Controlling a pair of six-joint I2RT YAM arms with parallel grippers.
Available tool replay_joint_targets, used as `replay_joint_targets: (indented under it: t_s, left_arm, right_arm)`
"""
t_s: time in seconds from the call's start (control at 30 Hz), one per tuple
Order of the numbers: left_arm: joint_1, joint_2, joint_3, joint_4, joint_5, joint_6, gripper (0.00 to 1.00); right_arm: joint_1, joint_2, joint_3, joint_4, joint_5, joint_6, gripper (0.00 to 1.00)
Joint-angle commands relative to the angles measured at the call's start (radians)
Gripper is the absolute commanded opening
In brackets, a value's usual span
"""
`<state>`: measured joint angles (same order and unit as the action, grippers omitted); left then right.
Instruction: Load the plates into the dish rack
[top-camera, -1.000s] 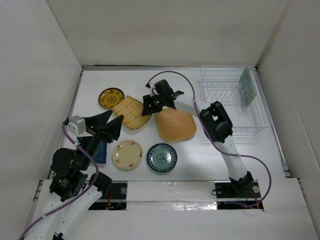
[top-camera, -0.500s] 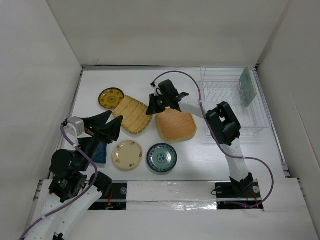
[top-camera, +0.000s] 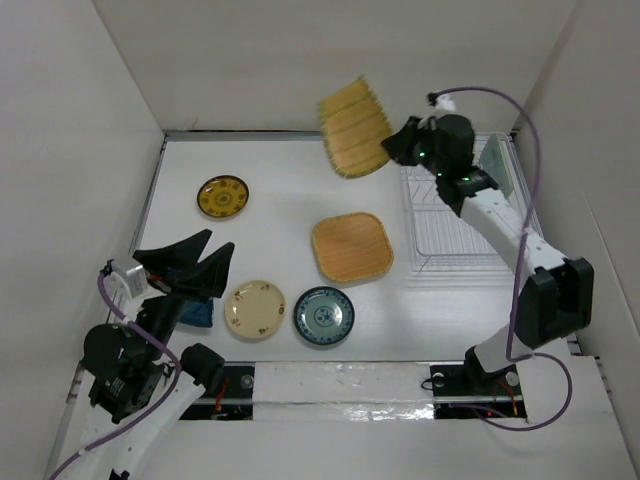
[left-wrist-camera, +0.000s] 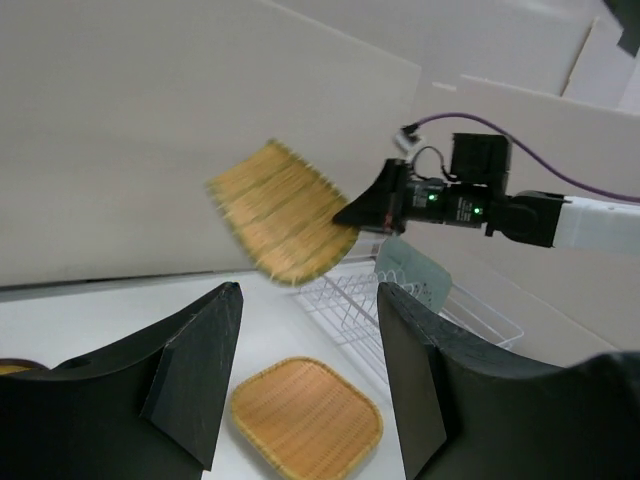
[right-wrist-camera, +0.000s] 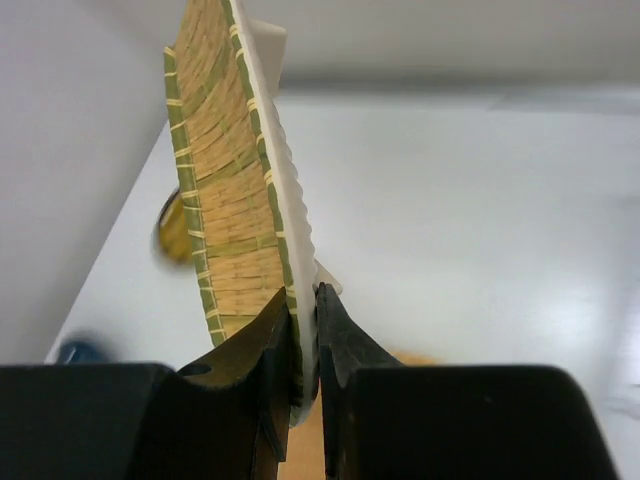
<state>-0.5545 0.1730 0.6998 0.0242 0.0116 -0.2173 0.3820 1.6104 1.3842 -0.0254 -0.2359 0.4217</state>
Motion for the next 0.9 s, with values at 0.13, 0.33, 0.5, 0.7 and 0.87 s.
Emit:
replay_joint_targets:
  t_s: [0.13, 0.33, 0.5, 0.7, 0.87]
  left_arm:
    - [0.004, -0.113, 0.020, 0.056, 0.045, 0.004, 0.54]
    - [0.004, -0.142, 0.023, 0.062, 0.093, -0.008, 0.55]
    - [0.004, -0.162, 0.024, 0.065, 0.105, -0.013, 0.55]
    - [0.004, -0.168, 0.021, 0.066, 0.110, -0.016, 0.55]
    - [0.004, -0.204, 0.020, 0.066, 0.110, -0.017, 0.55]
  right_arm:
    - [-0.152, -0.152, -0.100, 0.224, 0.607, -0.275, 0.00]
    - [-0.253, -0.093, -0.053, 0.254, 0.779, -0.564, 0.00]
    - [-0.253, -0.050, -0.024, 0.232, 0.885, -0.764, 0.00]
    - [-0.284, -0.055, -0.014, 0.164, 0.934, -0.873, 0.00]
    - [-0.302, -0.050, -0.042, 0.119, 0.960, -0.942, 0.00]
